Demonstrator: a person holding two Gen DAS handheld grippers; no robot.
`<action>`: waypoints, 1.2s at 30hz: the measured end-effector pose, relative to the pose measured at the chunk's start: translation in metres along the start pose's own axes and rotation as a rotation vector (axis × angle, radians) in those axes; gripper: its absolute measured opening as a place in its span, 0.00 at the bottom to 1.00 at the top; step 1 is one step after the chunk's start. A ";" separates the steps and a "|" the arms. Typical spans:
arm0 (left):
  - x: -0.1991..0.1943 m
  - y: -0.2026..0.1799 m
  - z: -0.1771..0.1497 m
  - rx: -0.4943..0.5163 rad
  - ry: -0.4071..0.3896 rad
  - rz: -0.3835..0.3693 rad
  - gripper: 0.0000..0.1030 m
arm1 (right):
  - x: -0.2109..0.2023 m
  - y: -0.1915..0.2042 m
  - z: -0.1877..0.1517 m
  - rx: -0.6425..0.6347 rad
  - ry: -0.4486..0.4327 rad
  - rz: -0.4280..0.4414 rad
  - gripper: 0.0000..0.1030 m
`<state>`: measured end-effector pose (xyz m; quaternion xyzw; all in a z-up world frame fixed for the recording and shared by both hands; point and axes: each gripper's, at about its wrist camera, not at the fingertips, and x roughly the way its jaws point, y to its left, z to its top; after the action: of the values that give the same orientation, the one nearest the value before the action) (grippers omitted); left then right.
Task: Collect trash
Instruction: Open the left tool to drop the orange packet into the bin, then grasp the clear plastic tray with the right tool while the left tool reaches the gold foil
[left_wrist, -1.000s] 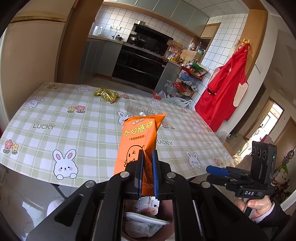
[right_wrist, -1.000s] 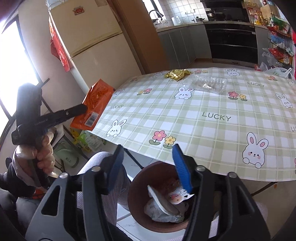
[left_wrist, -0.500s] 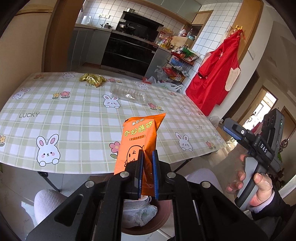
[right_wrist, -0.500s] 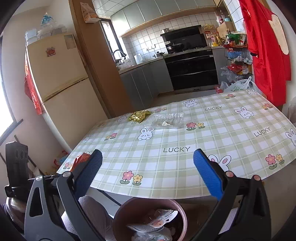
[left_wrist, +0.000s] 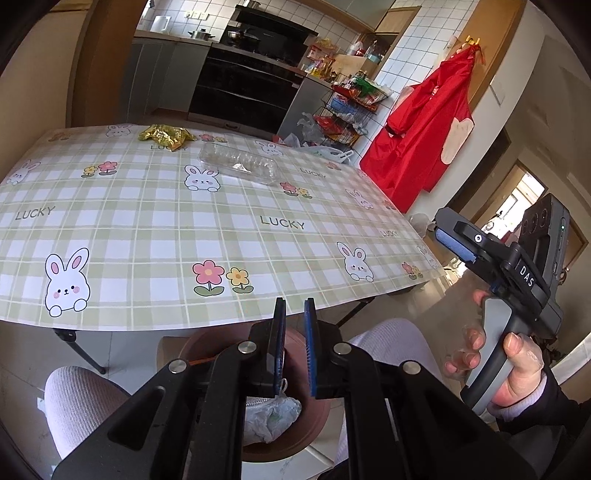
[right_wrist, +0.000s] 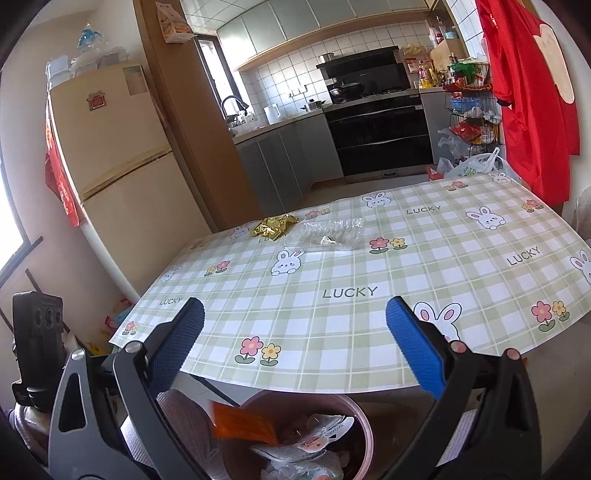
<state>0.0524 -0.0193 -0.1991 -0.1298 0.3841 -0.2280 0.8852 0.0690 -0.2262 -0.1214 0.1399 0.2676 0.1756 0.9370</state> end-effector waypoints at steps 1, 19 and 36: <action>0.000 0.001 0.000 -0.002 0.000 -0.001 0.13 | 0.000 0.000 0.000 0.003 0.002 0.001 0.94; -0.017 0.049 0.014 -0.131 -0.074 0.122 0.79 | 0.020 -0.006 -0.004 -0.043 0.069 -0.062 0.94; 0.019 0.126 0.075 -0.139 -0.060 0.288 0.94 | 0.142 -0.043 0.043 -0.119 0.249 -0.027 0.94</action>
<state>0.1578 0.0841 -0.2114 -0.1410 0.3870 -0.0676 0.9087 0.2168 -0.2146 -0.1659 0.0576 0.3727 0.1944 0.9055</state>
